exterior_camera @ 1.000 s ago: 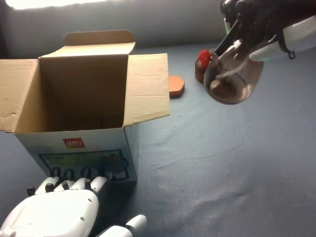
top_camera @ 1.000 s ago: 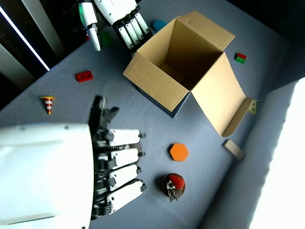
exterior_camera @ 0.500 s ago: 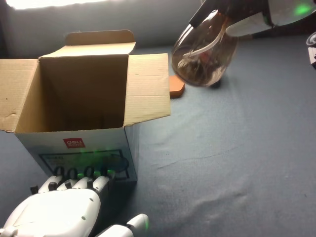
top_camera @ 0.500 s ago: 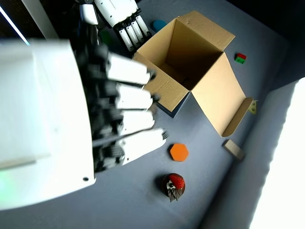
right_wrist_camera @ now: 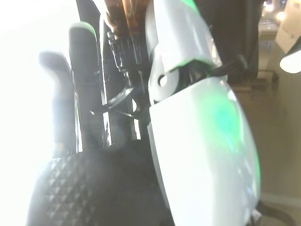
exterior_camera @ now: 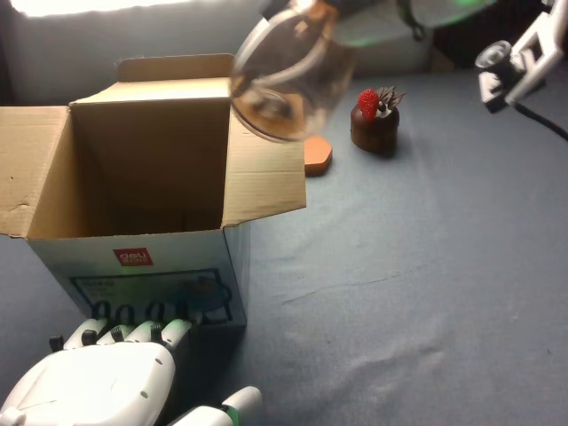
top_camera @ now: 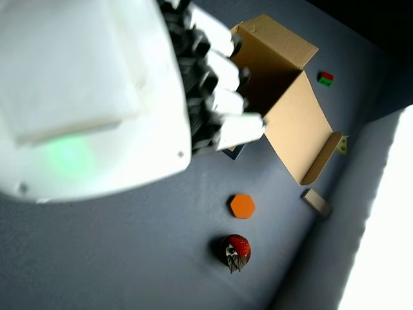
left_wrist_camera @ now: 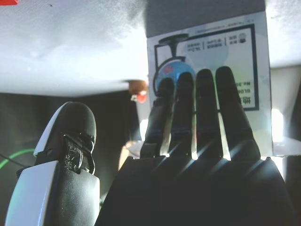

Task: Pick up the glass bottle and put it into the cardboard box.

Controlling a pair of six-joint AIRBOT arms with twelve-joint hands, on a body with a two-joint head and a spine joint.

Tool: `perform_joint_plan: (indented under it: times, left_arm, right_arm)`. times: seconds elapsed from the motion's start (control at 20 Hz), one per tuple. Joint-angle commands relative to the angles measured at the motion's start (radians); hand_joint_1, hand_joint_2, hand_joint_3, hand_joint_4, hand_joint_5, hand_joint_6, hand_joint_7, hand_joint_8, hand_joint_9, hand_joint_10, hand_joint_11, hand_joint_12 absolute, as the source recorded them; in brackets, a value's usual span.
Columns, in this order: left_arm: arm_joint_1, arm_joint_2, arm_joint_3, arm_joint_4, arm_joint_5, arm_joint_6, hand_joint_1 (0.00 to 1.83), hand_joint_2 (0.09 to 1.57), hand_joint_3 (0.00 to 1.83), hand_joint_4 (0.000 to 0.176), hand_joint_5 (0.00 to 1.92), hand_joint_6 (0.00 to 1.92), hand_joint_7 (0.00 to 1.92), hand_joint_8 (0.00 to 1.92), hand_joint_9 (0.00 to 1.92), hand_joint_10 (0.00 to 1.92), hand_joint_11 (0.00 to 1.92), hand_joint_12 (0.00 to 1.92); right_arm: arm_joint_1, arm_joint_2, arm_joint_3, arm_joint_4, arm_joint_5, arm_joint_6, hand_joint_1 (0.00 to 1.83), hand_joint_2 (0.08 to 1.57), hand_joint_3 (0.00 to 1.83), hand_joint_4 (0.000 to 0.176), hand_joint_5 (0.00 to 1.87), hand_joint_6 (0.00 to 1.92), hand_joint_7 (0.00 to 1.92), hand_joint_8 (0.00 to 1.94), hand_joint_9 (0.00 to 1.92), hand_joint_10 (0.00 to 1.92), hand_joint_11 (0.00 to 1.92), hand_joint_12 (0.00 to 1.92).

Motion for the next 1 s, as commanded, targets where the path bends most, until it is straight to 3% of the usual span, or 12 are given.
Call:
perform_joint_plan:
  times: [0.0,0.2,0.5,0.95]
  left_arm:
    - [-0.002,0.004,0.0,0.077,-0.057,-0.006,0.0,1.25,0.0,0.0,0.15,0.01,0.19,0.0,0.18,0.0,0.0,0.58]
    - [-0.004,0.0,0.007,0.077,-0.04,-0.006,0.0,1.25,0.0,0.0,0.15,0.01,0.19,0.0,0.18,0.0,0.0,0.58]
    - [-0.001,0.006,0.003,0.077,-0.038,-0.006,0.01,1.25,0.0,0.0,0.15,0.0,0.19,0.0,0.18,0.0,0.0,0.58]
    - [0.007,0.006,-0.002,0.077,-0.037,0.003,0.0,1.26,0.0,0.0,0.15,0.0,0.19,0.0,0.18,0.0,0.0,0.59]
  right_arm:
    - [0.023,-0.003,-0.001,0.073,0.026,-0.022,1.2,1.15,0.0,0.014,0.87,1.2,0.96,1.1,0.82,1.45,0.58,1.87]
    - [0.018,-0.032,-0.001,0.219,0.064,-0.151,1.2,1.15,0.0,0.01,0.87,1.18,0.96,1.11,0.82,1.45,0.56,1.89]
    - [-0.027,-0.082,0.018,0.226,0.124,-0.223,1.2,1.15,0.0,0.009,0.87,1.18,0.96,1.11,0.82,1.45,0.57,1.88]
    - [-0.063,-0.138,0.03,0.32,0.242,-0.422,1.2,1.15,0.0,0.009,0.87,1.18,0.96,1.11,0.82,1.45,0.57,1.88]
